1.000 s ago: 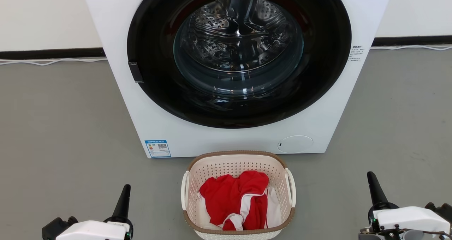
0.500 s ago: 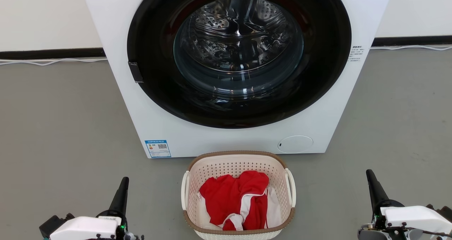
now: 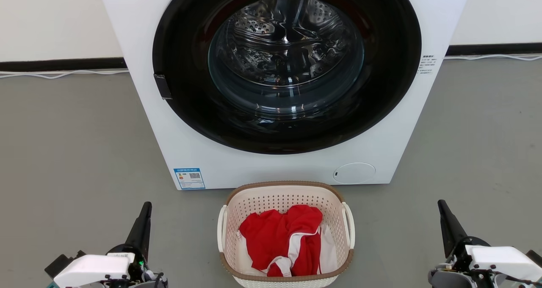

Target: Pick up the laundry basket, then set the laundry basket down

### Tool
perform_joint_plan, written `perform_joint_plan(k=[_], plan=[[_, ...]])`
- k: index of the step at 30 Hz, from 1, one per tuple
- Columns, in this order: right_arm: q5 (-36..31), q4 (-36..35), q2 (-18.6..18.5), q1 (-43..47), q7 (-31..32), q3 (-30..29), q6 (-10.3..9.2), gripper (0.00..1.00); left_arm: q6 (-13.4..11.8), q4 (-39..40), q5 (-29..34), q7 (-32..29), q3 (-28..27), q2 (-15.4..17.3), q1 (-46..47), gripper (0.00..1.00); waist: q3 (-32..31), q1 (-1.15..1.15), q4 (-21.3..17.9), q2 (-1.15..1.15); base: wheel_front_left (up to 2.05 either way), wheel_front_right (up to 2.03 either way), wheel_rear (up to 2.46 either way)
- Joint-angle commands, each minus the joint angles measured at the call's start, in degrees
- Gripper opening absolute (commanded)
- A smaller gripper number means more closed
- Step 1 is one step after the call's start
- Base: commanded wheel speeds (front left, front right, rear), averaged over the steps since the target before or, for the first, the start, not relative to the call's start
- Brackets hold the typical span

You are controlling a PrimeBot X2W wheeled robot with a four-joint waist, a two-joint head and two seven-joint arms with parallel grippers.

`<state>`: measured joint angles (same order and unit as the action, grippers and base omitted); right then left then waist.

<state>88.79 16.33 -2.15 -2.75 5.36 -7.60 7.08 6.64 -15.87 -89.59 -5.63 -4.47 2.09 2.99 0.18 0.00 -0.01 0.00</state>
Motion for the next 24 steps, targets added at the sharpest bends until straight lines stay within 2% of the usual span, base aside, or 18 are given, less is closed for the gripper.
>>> perform_joint_plan(k=[1,24], plan=[[2.60,-2.22,-0.73,-3.40,0.96,1.07,0.41,0.00,0.78,1.75,-1.99,-0.67,-1.96,0.78,3.13,0.00,0.00,0.00,0.00,0.00,0.00,0.00,0.00],[3.38,-2.31,-0.73,-3.43,1.13,1.08,0.41,0.00,0.85,1.81,-2.59,-0.84,-2.04,0.78,3.20,0.00,0.00,0.00,0.01,0.00,0.00,0.00,0.00]])
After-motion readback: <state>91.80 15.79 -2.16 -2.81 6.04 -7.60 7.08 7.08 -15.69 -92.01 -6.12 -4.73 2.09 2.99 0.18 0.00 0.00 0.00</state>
